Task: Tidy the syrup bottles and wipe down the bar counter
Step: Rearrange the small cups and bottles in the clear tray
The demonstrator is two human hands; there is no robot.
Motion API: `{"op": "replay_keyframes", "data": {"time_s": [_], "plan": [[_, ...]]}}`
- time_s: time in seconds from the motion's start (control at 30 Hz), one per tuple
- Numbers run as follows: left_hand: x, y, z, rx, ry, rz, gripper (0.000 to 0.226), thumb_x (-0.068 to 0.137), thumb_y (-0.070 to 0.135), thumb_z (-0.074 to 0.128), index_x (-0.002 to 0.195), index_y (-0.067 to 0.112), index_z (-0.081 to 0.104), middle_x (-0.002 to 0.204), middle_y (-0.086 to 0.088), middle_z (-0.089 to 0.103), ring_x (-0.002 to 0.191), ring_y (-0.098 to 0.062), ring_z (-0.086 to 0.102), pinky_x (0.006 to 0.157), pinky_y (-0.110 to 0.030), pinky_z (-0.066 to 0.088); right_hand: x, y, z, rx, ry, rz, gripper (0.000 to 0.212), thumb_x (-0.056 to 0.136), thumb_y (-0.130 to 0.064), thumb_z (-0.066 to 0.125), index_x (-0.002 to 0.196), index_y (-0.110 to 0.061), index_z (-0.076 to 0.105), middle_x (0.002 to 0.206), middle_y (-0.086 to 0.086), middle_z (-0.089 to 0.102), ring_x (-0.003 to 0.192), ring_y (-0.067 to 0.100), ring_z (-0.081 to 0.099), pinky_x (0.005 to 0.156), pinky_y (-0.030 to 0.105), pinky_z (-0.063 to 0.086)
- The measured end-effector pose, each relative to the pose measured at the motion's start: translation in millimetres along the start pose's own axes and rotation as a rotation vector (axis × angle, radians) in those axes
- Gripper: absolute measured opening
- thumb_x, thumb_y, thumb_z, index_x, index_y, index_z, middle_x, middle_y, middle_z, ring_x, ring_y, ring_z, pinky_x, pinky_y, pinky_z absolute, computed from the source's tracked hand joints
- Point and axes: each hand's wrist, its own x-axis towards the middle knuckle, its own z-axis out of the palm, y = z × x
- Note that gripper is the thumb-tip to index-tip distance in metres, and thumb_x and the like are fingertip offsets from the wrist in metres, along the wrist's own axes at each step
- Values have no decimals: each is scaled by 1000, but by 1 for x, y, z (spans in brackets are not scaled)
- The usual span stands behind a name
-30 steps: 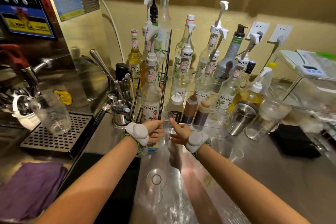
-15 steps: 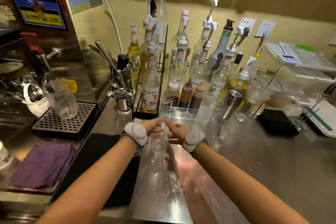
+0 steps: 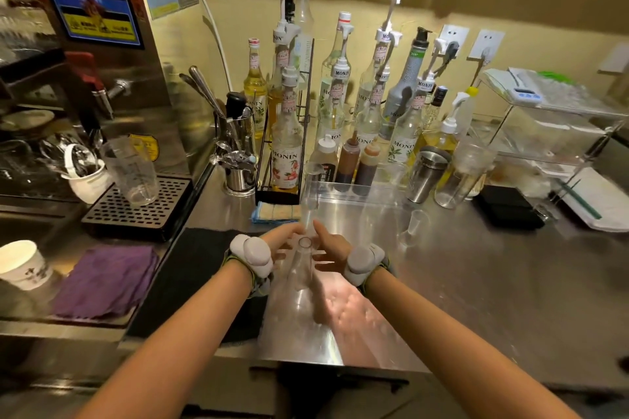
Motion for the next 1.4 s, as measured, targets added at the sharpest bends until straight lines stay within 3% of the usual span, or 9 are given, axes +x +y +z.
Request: {"op": "replay_keyframes", "data": {"time_s": [0.23,0.37,0.5,0.63,0.77,0.93,1.17,1.27,1.4], "plan": [[-11,-12,1,-37,-114,-101,53,90,32,57,136,7,44,136,-19,51,106,-26,55,75,-30,48,-10,8,1,-42,-63,38,66,88,-60,43,131,-11,53,136,11,53,111,27,57,87,35,50],[-6,-9,10,-62,-58,-71,25,97,31,45,101,8,53,93,-11,53,80,-20,52,90,-33,40,-6,9,-3,-75,-54,46,68,87,-62,43,130,-11,54,135,11,54,119,31,57,95,39,51],[5,-5,13,-34,0,-77,53,93,34,51,135,2,43,132,-17,52,121,-28,55,108,-33,41,-3,5,-7,-69,-51,56,65,85,-63,44,123,-11,57,125,11,57,109,32,61,87,40,54],[14,9,17,54,-83,-88,59,94,44,45,140,7,41,126,-17,52,96,-28,58,91,-34,46,9,-6,-16,-4,-43,91,61,86,-58,49,122,-9,55,118,12,57,80,27,61,64,32,53],[34,21,24,21,-83,-45,54,93,45,47,132,8,49,102,-12,54,61,-18,47,54,-25,40,31,-18,-31,14,8,69,59,86,-51,52,126,-7,53,131,16,55,88,30,62,79,38,55],[52,41,36,24,-62,-10,45,92,48,46,112,8,52,83,-10,53,56,-14,45,53,-22,40,45,-37,-48,36,28,54,54,87,-50,54,120,-8,57,129,17,57,91,28,59,73,33,55],[75,63,55,4,-11,20,65,93,49,44,138,2,43,59,-7,41,30,-9,39,50,-19,28,71,-53,-74,19,17,48,49,90,-46,51,122,-9,56,119,15,59,91,24,58,70,30,53],[90,64,61,-49,-5,-1,72,91,50,48,140,-2,42,58,-5,29,45,-11,29,50,-21,21,79,-54,-84,1,21,37,48,90,-47,51,118,-9,57,105,10,56,76,18,57,64,28,51],[110,65,67,-119,-41,-22,51,90,54,47,103,6,60,52,-3,34,46,-10,26,48,-21,18,91,-54,-93,20,30,52,37,87,-50,54,92,-13,58,91,5,58,72,17,57,61,26,52]]}}
